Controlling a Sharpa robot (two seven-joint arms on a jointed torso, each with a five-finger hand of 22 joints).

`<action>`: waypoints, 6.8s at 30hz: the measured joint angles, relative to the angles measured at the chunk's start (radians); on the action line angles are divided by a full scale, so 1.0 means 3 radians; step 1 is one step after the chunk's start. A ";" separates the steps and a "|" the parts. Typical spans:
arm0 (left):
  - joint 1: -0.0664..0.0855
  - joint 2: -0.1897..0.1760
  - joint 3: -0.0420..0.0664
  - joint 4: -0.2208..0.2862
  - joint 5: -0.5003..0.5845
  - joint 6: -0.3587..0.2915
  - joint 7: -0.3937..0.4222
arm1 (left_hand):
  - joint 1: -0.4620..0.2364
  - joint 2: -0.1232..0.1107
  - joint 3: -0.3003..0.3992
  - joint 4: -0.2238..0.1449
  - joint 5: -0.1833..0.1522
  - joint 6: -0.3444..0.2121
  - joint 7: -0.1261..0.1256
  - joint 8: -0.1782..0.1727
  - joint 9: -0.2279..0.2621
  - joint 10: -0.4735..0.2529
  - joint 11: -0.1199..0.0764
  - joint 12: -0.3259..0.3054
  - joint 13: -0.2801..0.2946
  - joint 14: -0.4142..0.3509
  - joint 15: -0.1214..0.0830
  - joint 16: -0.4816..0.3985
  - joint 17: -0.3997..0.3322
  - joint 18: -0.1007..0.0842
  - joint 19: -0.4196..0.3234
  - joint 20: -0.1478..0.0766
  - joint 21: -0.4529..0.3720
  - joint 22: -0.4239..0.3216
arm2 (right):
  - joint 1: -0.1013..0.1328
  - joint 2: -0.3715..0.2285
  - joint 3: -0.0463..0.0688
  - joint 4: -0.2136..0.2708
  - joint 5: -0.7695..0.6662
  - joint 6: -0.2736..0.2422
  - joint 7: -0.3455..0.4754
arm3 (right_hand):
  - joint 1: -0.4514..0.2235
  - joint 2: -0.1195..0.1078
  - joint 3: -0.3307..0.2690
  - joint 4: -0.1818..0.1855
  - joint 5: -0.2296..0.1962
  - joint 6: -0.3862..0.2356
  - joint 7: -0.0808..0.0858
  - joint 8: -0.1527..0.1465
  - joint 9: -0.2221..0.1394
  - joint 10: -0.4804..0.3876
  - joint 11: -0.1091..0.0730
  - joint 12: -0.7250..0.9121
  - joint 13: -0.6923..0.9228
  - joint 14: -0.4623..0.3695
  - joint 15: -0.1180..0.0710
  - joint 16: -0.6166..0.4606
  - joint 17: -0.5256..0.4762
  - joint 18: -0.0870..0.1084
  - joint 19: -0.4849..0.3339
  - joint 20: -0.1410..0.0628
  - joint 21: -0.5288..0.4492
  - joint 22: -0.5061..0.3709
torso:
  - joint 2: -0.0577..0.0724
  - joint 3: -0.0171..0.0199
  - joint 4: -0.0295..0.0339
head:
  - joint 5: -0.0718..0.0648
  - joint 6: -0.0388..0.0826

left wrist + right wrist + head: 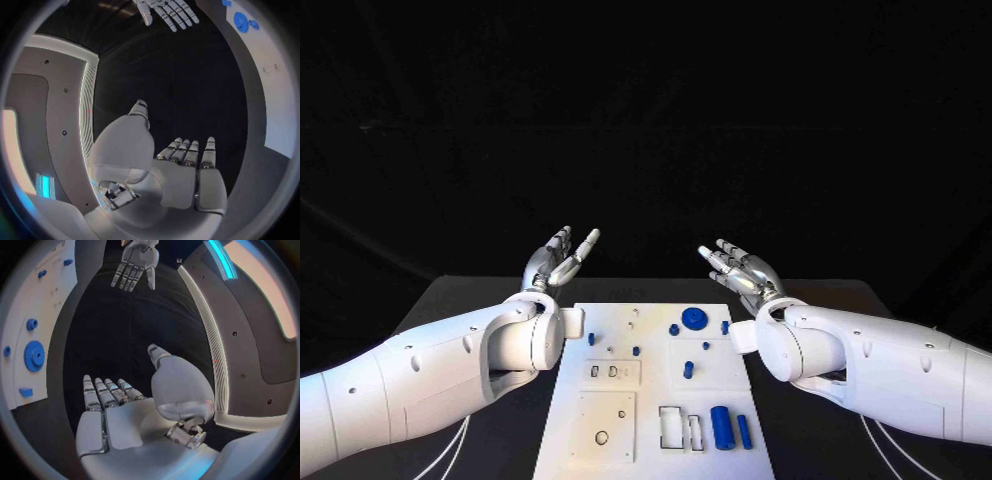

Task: Assemble the parts on the task board

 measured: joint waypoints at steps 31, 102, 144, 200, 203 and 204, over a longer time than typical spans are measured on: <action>0.0139 -0.0505 0.0003 0.0518 -0.0229 0.0409 -0.0111 | 0.1211 0.0188 -0.0231 -0.0027 0.0155 0.2397 0.0269 0.0781 0.0520 0.3008 0.0231 0.0301 0.0167 0.2814 0.0133 0.0791 0.0568 0.0102 0.2131 0.0021 0.0860 0.0276 | 0.0538 -0.0039 -0.0079 -0.0312 -0.3375 0.0562 -0.0900 | 0.0372 -0.0330 0.0894 -0.1229 0.0092 0.2443 0.0255 0.0734 0.0555 0.3069 -0.0333 0.0243 0.0163 0.2942 -0.0398 0.0651 0.0686 0.0335 0.2362 -0.0154 0.0824 0.0289 | 0.0278 0.0035 0.0044 | -0.0048 -0.0059; 0.0240 -0.0791 0.0047 0.1108 -0.0156 0.0786 -0.0362 | 0.1211 0.0188 -0.0340 0.0008 0.0142 0.2389 0.0276 0.0753 0.0540 0.3011 0.0235 0.0206 0.0166 0.2790 0.0158 0.0724 0.0595 0.0101 0.2142 0.0033 0.0819 0.0222 | 0.0473 0.0204 -0.0082 -0.0208 -0.5269 0.1127 -0.1774 | 0.0288 -0.0459 0.1499 -0.1039 -0.0186 0.2875 0.0013 0.0645 0.1299 0.3522 -0.0617 0.0157 0.0604 0.4362 -0.0787 0.4349 0.3824 0.0127 0.3741 -0.0582 0.4173 0.3761 | 0.0627 0.0023 0.0162 | -0.0135 -0.0121; 0.0266 -0.0766 0.0047 0.1117 -0.0139 0.0808 -0.0371 | 0.1211 0.0188 -0.0350 -0.0001 0.0125 0.2389 0.0276 0.0753 0.0545 0.3011 0.0235 0.0206 0.0166 0.2790 0.0158 0.0711 0.0600 0.0101 0.2142 0.0033 0.0819 0.0218 | 0.0482 0.0724 -0.0064 -0.0547 -0.5423 0.0366 -0.2003 | 0.0325 -0.0474 0.1644 -0.0993 -0.0219 0.2907 0.0003 0.0695 0.1389 0.3555 -0.0642 0.0150 0.0620 0.4369 -0.0804 0.4401 0.3859 0.0076 0.3866 -0.0589 0.4322 0.4005 | 0.0692 0.0002 0.0250 | -0.0163 -0.0092; 0.0309 -0.0795 0.0047 0.1057 -0.0121 0.0835 -0.0373 | 0.1211 0.0188 -0.0368 -0.0001 0.0113 0.2389 0.0276 0.0740 0.0551 0.3011 0.0235 0.0193 0.0165 0.2790 0.0158 0.0700 0.0612 0.0100 0.2142 0.0033 0.0796 0.0204 | 0.0565 -0.0379 0.0011 0.0192 -0.4786 0.0487 -0.2157 | 0.0428 -0.0819 0.0349 -0.0452 -0.0148 0.2467 0.0012 0.0386 0.1252 0.3773 -0.0704 0.1009 0.1173 0.4363 -0.0859 0.4538 0.3789 0.0076 0.3913 -0.0635 0.4287 0.4120 | 0.0686 0.0011 0.0195 | -0.0132 -0.0087; 0.0309 -0.0790 0.0047 0.1046 -0.0119 0.0839 -0.0373 | 0.1211 0.0188 -0.0368 -0.0001 0.0113 0.2389 0.0276 0.0740 0.0551 0.3011 0.0235 0.0193 0.0165 0.2790 0.0158 0.0700 0.0612 0.0100 0.2142 0.0033 0.0796 0.0205 | 0.0565 -0.0379 0.0011 0.0166 -0.4634 0.0550 -0.2184 | 0.0573 -0.0777 0.0128 -0.0305 -0.0133 0.2438 -0.0004 0.0386 0.1320 0.3562 -0.0711 0.1621 0.1784 0.4363 -0.0859 0.4691 0.4077 0.0074 0.3942 -0.0651 0.4315 0.4198 | 0.0683 0.0018 0.0185 | -0.0131 -0.0092; 0.0309 -0.0788 0.0047 0.1043 -0.0118 0.0841 -0.0373 | 0.1211 0.0188 -0.0368 -0.0001 0.0113 0.2389 0.0276 0.0740 0.0551 0.3011 0.0235 0.0193 0.0165 0.2790 0.0158 0.0700 0.0612 0.0100 0.2142 0.0033 0.0796 0.0205 | 0.0564 -0.0373 0.0011 0.0155 -0.4598 0.0567 -0.2191 | 0.0625 -0.0769 0.0075 -0.0248 -0.0129 0.2428 0.0006 0.0386 0.1345 0.3457 -0.0713 0.1863 0.2018 0.4363 -0.0859 0.4749 0.4168 0.0045 0.3950 -0.0647 0.4324 0.4211 | 0.0682 0.0019 0.0183 | -0.0129 -0.0092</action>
